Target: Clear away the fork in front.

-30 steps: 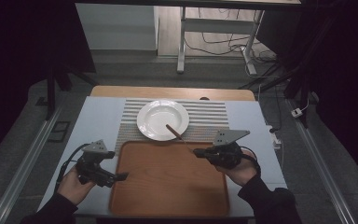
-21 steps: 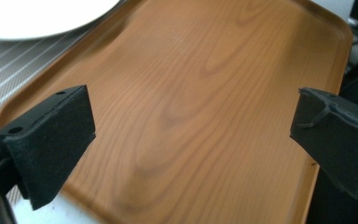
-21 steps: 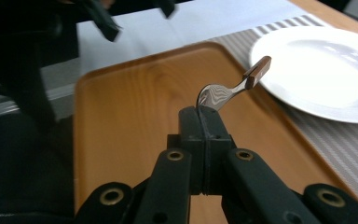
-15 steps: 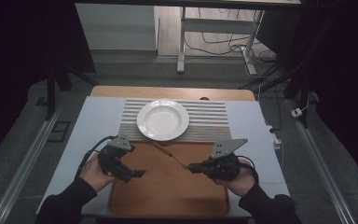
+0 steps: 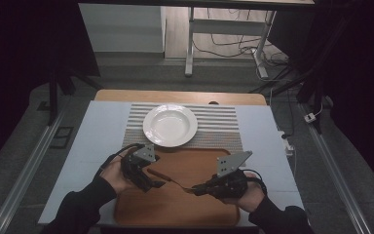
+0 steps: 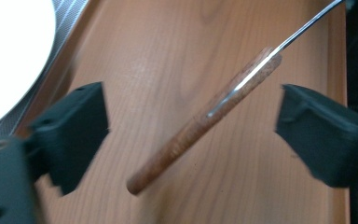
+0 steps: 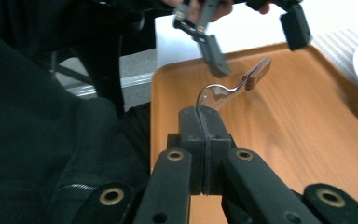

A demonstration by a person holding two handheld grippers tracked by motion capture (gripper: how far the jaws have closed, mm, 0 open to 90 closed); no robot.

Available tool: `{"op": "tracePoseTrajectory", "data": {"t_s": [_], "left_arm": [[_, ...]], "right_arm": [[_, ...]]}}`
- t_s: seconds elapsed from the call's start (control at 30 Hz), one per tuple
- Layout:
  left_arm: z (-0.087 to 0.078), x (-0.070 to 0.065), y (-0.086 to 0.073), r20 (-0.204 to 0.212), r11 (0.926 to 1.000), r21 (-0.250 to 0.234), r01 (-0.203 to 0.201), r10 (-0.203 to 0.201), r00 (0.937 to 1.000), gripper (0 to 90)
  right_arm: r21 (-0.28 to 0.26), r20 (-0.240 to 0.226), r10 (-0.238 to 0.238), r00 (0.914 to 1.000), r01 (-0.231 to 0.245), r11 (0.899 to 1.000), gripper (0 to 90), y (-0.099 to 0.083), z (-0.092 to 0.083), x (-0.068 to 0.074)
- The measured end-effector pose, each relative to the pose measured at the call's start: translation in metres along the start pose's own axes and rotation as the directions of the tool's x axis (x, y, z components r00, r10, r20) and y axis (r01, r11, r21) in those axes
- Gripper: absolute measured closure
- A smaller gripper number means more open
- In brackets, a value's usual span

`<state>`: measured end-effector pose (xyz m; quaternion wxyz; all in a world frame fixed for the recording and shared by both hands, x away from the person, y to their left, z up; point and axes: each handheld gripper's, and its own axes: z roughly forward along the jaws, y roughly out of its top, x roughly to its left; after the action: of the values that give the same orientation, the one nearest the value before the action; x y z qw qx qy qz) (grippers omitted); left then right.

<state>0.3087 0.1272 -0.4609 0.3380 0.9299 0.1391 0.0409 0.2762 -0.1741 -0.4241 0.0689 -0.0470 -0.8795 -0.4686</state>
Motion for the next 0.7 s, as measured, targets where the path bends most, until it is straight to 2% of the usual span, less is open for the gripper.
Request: {"op": "tracePoseTrajectory", "data": {"t_s": [0.03,0.07,0.1,0.13,0.2,0.23,0.27,0.33,0.43,0.57,0.67,0.7], "left_arm": [[0.001,-0.001,0.001,0.002,0.9998,0.008,-0.020,0.020,0.9998,13.6],[0.002,-0.003,0.002,0.003,0.9989,0.019,-0.042,0.042,0.9991,21.1],[0.003,-0.004,0.002,0.004,0.9982,0.024,-0.054,0.054,0.9985,21.1],[0.003,-0.005,0.002,0.011,0.9970,0.032,-0.070,0.070,0.9975,31.9],[0.004,-0.008,0.003,0.020,0.9943,0.047,-0.096,0.095,0.9953,35.1],[0.004,-0.009,0.003,0.021,0.9928,0.051,-0.108,0.107,0.9940,41.2],[0.003,-0.010,0.003,0.028,0.9912,0.051,-0.122,0.121,0.9923,41.2],[0.003,-0.012,0.003,0.039,0.9885,0.043,-0.145,0.143,0.9890,48.8],[0.005,-0.015,0.005,0.062,0.9817,0.043,-0.186,0.183,0.9812,52.8],[0.008,-0.020,0.007,0.101,0.9693,0.057,-0.239,0.233,0.9673,66.6],[0.010,-0.024,0.009,0.123,0.9535,0.082,-0.290,0.279,0.9523,71.2],[0.012,-0.025,0.009,0.144,0.9447,0.093,-0.315,0.300,0.9431,72.1]], "right_arm": [[0.000,0.000,0.000,1.0000,0.000,1.000,90.0,0.000,0.000,0.000],[0.001,-0.011,-0.005,0.9999,0.005,1.000,90.0,0.000,0.000,0.001],[0.001,-0.011,-0.005,0.9999,0.005,1.000,90.0,0.000,0.000,0.001],[0.001,-0.015,-0.007,0.9999,0.007,1.000,90.0,0.000,0.000,0.001],[0.001,-0.023,-0.012,0.9997,0.012,1.000,90.0,0.000,-0.002,0.001],[0.001,-0.040,-0.015,0.9991,0.016,1.000,90.0,0.000,-0.003,0.001],[0.001,-0.040,-0.015,0.9991,0.016,1.000,90.0,0.000,-0.003,0.001],[0.001,-0.059,-0.023,0.9980,0.023,1.000,90.0,0.000,-0.004,0.002],[0.013,-0.064,-0.031,0.9975,0.032,0.999,90.0,0.000,-0.004,0.002],[0.032,-0.069,-0.038,0.9969,0.040,0.999,89.9,0.000,-0.003,0.002],[0.041,-0.092,-0.039,0.9950,0.043,0.998,89.8,-0.002,-0.003,0.002],[0.040,-0.099,-0.039,0.9943,0.043,0.998,89.7,-0.002,-0.002,0.002]]}}
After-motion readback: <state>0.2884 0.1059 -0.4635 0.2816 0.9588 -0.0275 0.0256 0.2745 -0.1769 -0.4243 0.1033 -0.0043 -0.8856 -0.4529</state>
